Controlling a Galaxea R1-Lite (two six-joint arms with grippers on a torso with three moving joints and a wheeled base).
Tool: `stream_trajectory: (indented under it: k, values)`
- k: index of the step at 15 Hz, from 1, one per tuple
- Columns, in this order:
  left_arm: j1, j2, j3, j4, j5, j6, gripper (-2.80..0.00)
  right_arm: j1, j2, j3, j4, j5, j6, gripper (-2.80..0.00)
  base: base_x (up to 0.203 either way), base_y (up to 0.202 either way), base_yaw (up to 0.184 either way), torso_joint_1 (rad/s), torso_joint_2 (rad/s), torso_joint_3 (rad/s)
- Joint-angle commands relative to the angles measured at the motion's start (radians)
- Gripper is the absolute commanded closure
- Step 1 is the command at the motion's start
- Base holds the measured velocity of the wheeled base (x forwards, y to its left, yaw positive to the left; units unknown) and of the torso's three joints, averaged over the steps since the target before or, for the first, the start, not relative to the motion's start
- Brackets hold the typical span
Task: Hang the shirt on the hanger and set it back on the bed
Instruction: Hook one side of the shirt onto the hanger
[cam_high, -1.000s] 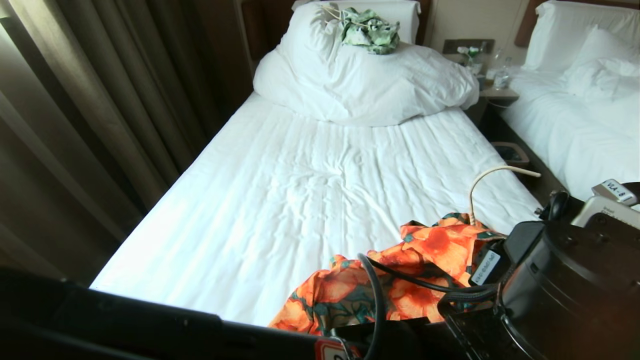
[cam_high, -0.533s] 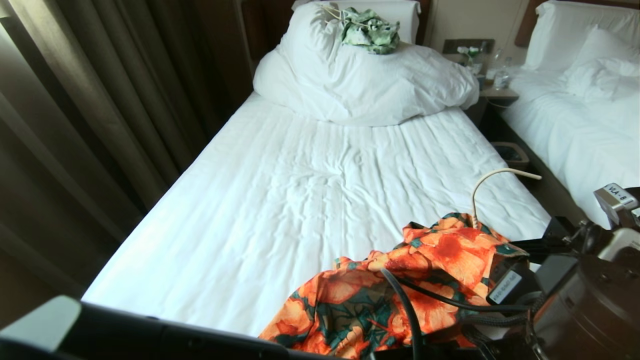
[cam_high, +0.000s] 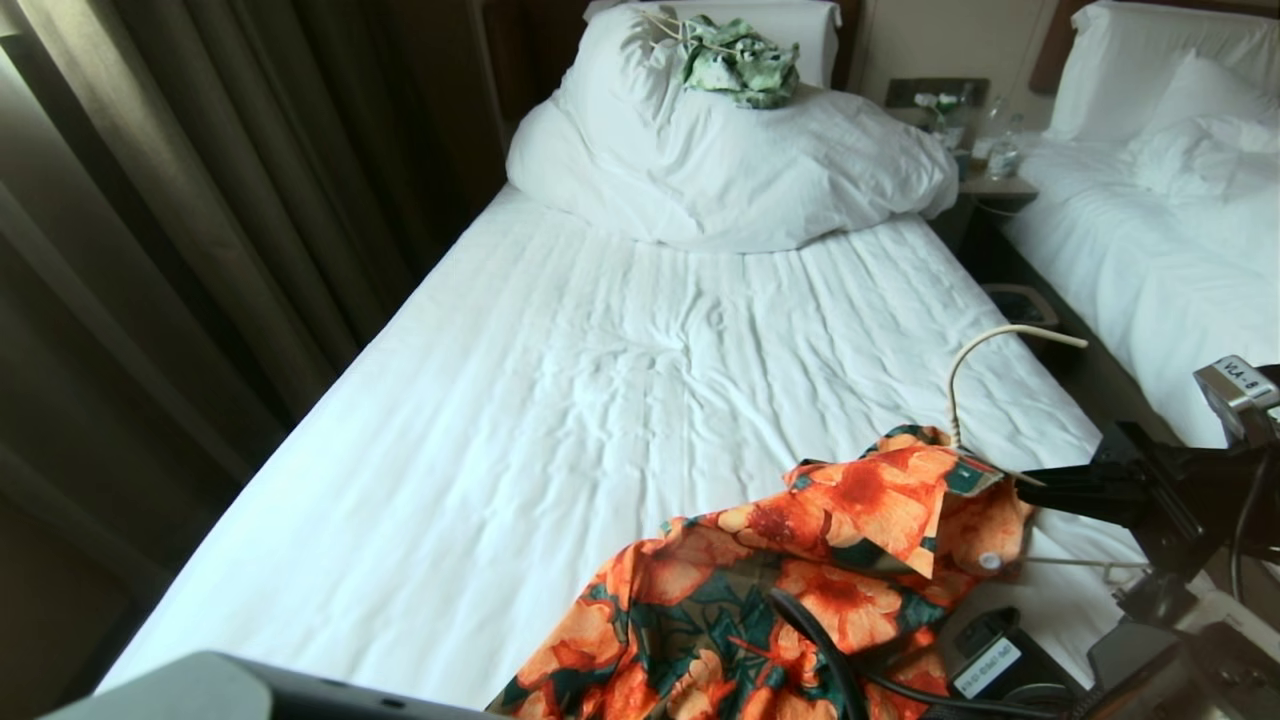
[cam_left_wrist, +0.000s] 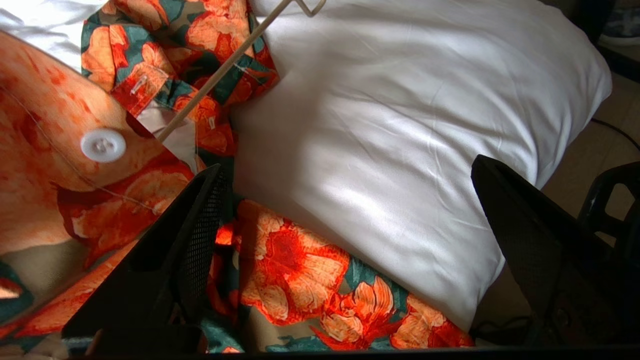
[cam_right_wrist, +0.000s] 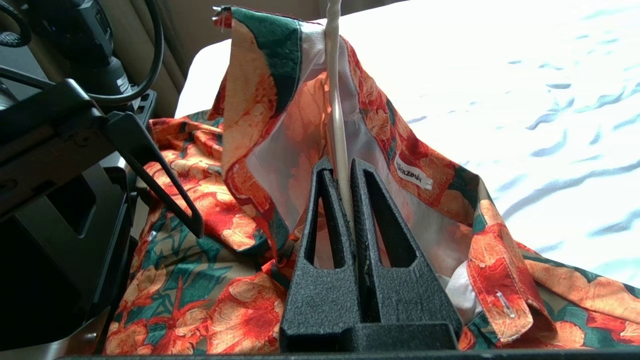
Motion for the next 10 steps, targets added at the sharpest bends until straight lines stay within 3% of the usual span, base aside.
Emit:
stream_trajectory:
  k: [1,3,4,10]
  values:
    - [0.003,-0.013,0.030,-0.003,0.005,-0.009,-2.80,-0.001,0.000,-0.003,0.002,0.008,-0.006,0.00,0.000,0.000,0.000,0.000,0.00,0.000]
    - [0.018,-0.053,0.092,-0.005,0.008,-0.020,-2.80,-0.001,0.000,-0.003,0.002,0.008,-0.006,0.00,0.000,0.000,0.000,0.000,0.00,0.000]
    - [0.026,-0.082,0.140,-0.013,0.009,-0.022,0.00,-0.004,0.000,-0.003,0.002,0.008,-0.006,0.00,0.000,0.000,0.000,0.000,0.00,0.000]
    - [0.128,-0.307,0.456,-0.178,0.019,-0.022,0.00,-0.011,-0.009,0.002,0.003,0.008,-0.006,0.00,0.000,0.000,0.000,0.000,0.00,0.000]
